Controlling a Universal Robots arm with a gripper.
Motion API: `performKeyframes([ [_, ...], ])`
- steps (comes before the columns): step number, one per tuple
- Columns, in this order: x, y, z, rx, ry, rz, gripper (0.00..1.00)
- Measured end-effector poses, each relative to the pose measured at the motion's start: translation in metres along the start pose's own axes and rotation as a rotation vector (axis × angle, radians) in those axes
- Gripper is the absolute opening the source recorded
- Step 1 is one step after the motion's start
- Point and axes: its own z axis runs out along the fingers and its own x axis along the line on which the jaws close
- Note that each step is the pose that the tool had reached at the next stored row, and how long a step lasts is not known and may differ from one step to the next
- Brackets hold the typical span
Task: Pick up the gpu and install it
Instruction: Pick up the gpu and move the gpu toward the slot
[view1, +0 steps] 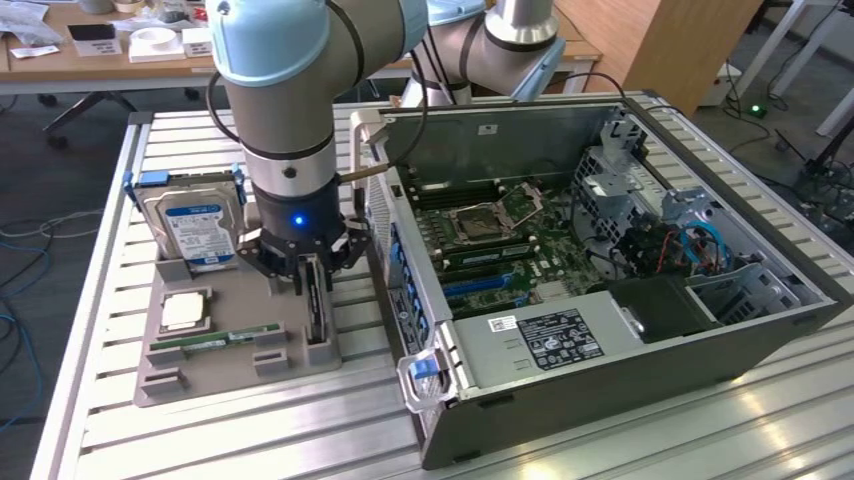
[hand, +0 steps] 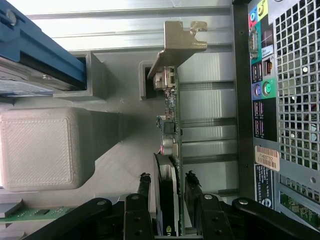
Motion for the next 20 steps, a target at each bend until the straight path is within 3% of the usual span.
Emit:
performKeyframes([
  [7,-0.0001,0.0003,-0.0067,0.0,0.0,0.0,0.42],
  [20,0.0016,-0.0003,-0.0071,0.0008,-0.0006,0.0,0.42],
])
